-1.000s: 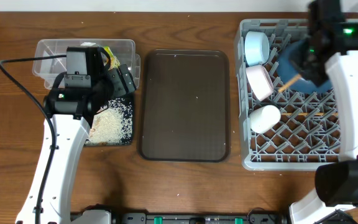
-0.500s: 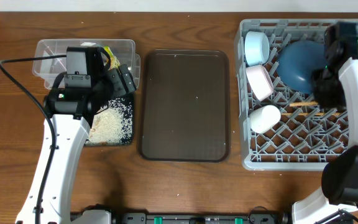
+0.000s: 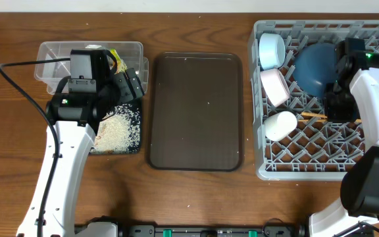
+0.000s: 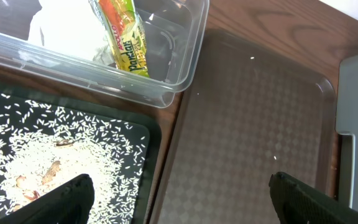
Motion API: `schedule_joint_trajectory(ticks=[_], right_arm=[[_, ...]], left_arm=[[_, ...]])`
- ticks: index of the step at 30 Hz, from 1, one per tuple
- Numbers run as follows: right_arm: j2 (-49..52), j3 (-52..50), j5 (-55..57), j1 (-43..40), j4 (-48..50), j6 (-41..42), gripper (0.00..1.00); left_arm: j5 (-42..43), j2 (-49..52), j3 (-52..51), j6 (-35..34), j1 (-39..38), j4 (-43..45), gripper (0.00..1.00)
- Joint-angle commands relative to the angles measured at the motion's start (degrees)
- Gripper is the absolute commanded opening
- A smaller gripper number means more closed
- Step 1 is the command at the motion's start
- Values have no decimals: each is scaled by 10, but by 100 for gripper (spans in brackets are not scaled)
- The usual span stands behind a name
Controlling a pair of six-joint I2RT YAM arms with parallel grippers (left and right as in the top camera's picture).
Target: Sort waste into correct bins and load items into the dishwasher rack
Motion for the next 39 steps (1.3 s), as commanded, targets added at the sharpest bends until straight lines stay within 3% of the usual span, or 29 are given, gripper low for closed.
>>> schedule_joint_trajectory(ticks=[1,8,12,14,17,18,19,21,23,24,27,39], right_arm=[[-6,-3,9,-1,5,-4,12],[-6,-3,12,-1,32,-101,31],[-7,-2,4,-1,49,-210,38],[-12,1,-15,-1,66,-309,39],[-29,6,-83,-1,99,-493,20],[-40,7,-124,0,110,-562,22],[-66,8,-192,0,123,-645,33],[-101,8,-245,1,125,-703,44],[-143,8,-261,7,119,-737,63],[-166,8,-260,12,113,-749,78],[-243,8,-260,26,85,-785,99],[-478,8,-252,31,14,-798,99]], left_arm=[[-3,2,-1,3,2,0,92],[-3,2,-1,3,2,0,92],[-3,2,-1,3,2,0,93],[-3,2,-1,3,2,0,92],[-3,2,-1,3,2,0,93],[-3,2,-1,3,2,0,93],[-3,2,-1,3,2,0,92],[-3,2,-1,3,2,0,92],[-3,2,-1,3,2,0,93],[-3,2,-1,3,2,0,92],[-3,2,-1,3,2,0,92],[-3,2,-1,3,2,0,93]])
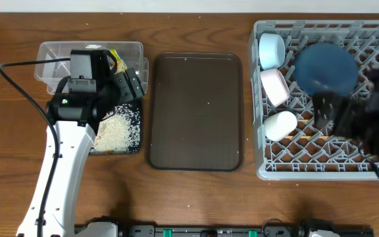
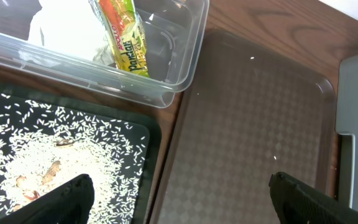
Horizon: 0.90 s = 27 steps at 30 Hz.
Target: Sort waste into correct bins and load items into the dishwasher rack
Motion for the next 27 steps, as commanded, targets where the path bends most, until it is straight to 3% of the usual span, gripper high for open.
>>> schedule_joint_trajectory(ticks=[1,10,15,27], right_arm=[[-55,5,20,2,-27,-45,99],[-165,2,87,2,-66,-70,99],[-194,-52,89,5,-10,-74,99],[-351,-538,9,34,522,-111,99]], left_arm=[[-3,2,-1,3,2,0,93],[-3,2,-1,3,2,0,92],[-3,2,-1,3,2,0,93],[-3,2,-1,3,2,0,92]])
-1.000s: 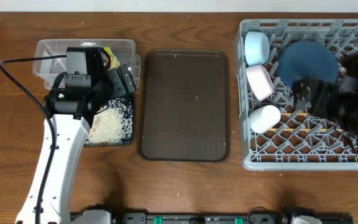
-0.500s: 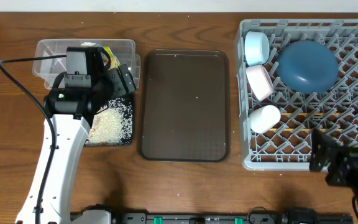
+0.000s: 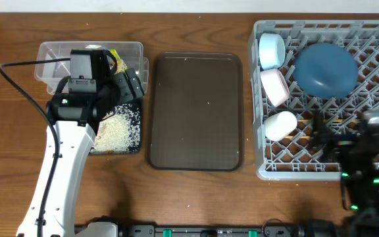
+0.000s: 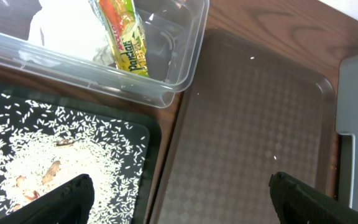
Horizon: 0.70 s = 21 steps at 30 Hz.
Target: Sort waste into correct bins and load items into the dishwasher rack
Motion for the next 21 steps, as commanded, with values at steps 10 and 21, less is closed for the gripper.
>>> schedule_joint_trajectory(ticks=[10,21], right_arm=[[-149,-338,17,70,213,-10,99],[-243,-418,18,70,198,-11,99]], left_arm=[[-3,2,0,3,2,0,92],[-3,2,0,3,2,0,93]])
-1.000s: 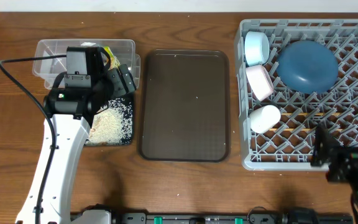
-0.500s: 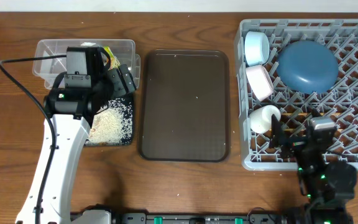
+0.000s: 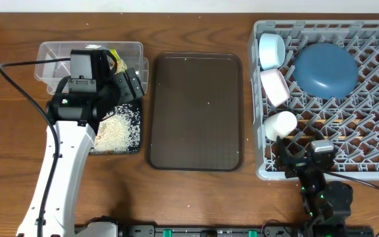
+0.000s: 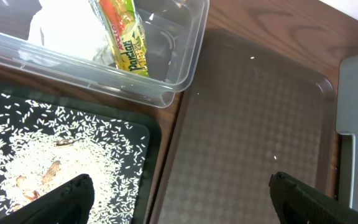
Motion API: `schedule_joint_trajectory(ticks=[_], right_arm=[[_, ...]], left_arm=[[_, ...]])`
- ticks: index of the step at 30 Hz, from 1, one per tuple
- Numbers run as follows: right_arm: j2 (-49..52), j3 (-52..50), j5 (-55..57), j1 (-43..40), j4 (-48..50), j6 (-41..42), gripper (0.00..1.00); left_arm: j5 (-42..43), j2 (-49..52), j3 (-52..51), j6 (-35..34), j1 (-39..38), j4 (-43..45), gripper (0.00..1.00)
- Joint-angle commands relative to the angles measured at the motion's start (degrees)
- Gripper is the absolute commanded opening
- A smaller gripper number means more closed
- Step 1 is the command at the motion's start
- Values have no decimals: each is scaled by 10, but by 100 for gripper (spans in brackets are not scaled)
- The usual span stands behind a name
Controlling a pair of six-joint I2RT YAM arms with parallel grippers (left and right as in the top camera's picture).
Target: Sort waste into correct bins and load items into the dishwasher rack
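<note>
The grey dishwasher rack (image 3: 263,172) at the right holds a blue bowl (image 3: 326,68), a light-blue cup (image 3: 271,51), a pink cup (image 3: 275,86) and a white cup (image 3: 279,124). A clear bin (image 4: 188,59) holds a yellow-green wrapper (image 4: 124,37) and white tissue (image 4: 61,34). Below it sits a black bin (image 4: 138,134) strewn with rice. My left gripper (image 4: 180,194) hangs open and empty over the edge between black bin and brown tray (image 4: 253,137). My right gripper (image 3: 287,158) sits folded back at the rack's front edge, its fingers apart, holding nothing.
The brown tray (image 3: 196,110) lies bare in the middle of the wooden table, between the bins and the rack. My left arm (image 3: 64,151) stretches along the left side. A black cable (image 3: 18,85) loops left of the bins.
My right arm has drawn back from over the rack's front right part to the table's front edge, below the rack. The left arm and all objects are unchanged.
My right gripper was first down in the rack beside the blue bowl, near a brown stick. Then it showed blurred over the rack's right side, then at the rack's front right, and now folded at the table edge. The left gripper stayed open over the bins throughout.
</note>
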Motion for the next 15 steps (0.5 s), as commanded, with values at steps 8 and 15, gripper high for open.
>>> schedule_joint_trajectory(ticks=[8,15], right_arm=[[-57,-7,10,6,-8,-8,99],[-57,-7,10,6,-9,-8,99]], left_arm=[[-3,2,0,3,2,0,92],[-3,2,0,3,2,0,92]])
